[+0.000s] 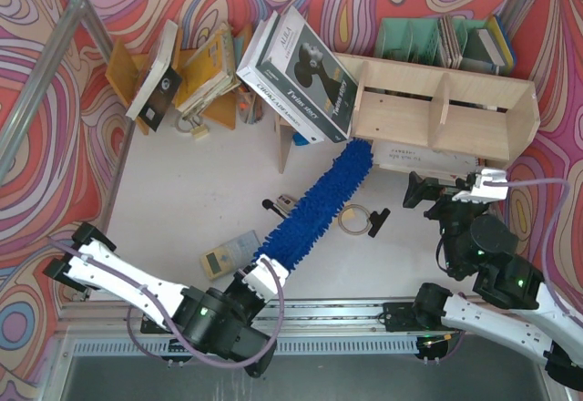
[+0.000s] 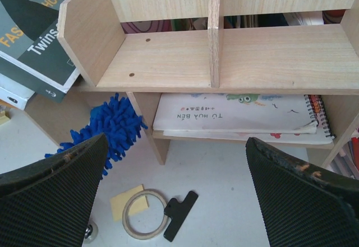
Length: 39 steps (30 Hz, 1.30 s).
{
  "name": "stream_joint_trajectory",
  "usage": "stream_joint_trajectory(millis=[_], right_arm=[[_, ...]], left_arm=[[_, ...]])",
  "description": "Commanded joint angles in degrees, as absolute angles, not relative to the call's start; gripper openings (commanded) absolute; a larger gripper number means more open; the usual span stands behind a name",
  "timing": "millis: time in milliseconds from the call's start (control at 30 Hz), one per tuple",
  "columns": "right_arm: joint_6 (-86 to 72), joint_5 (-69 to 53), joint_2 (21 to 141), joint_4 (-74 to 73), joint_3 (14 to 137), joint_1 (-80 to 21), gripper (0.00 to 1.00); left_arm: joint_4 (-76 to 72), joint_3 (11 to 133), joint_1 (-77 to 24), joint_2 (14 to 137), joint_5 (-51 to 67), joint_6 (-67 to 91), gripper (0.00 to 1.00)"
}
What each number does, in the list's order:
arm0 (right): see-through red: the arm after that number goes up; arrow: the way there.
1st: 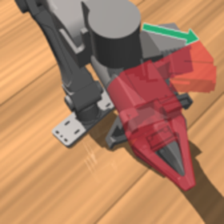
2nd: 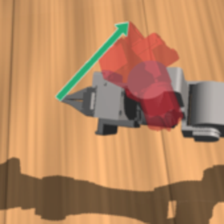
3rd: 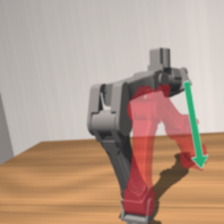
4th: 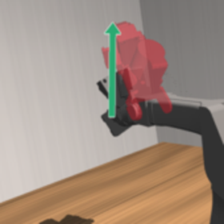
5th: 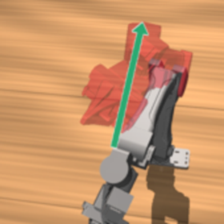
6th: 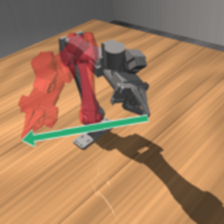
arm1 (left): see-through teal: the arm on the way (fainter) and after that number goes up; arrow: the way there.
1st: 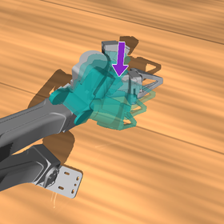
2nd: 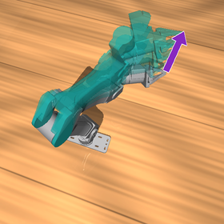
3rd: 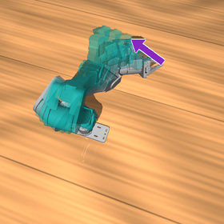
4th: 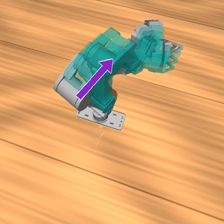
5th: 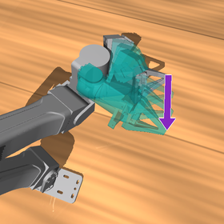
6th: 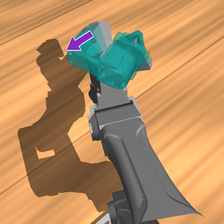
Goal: Dust the bookshelf with a duster
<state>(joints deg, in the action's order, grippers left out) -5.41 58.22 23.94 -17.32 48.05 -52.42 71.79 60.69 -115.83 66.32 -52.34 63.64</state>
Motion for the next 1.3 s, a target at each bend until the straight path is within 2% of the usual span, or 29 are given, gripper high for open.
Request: stream_joint_trajectory(millis=[0,433,733,967,1267], right_arm=[[-8.92,58.38,25.19,-20.63,51.33,-52.33,0.99],[-13.8,56.72,27.99,-24.96,55.37,-52.37,0.99],[-15.12,54.76,28.44,-24.83,56.87,-52.37,0.99],[-14.83,54.55,29.52,-23.08,55.55,-52.35,0.99],[-15.81,54.9,28.38,-23.28,52.43,-52.38,0.99]], left_arm=[[77.31,65.49,-120.87,69.16,-59.48,66.75,0.0],[85.68,74.49,-126.61,73.47,-67.7,70.46,0.0],[96.92,76.26,-126.48,71.71,-76.23,82.7,0.0],[100.61,77.2,-121.89,69.74,-79.18,87.67,0.0],[100.33,75.42,-115.35,62.74,-81.1,85.21,0.0]])
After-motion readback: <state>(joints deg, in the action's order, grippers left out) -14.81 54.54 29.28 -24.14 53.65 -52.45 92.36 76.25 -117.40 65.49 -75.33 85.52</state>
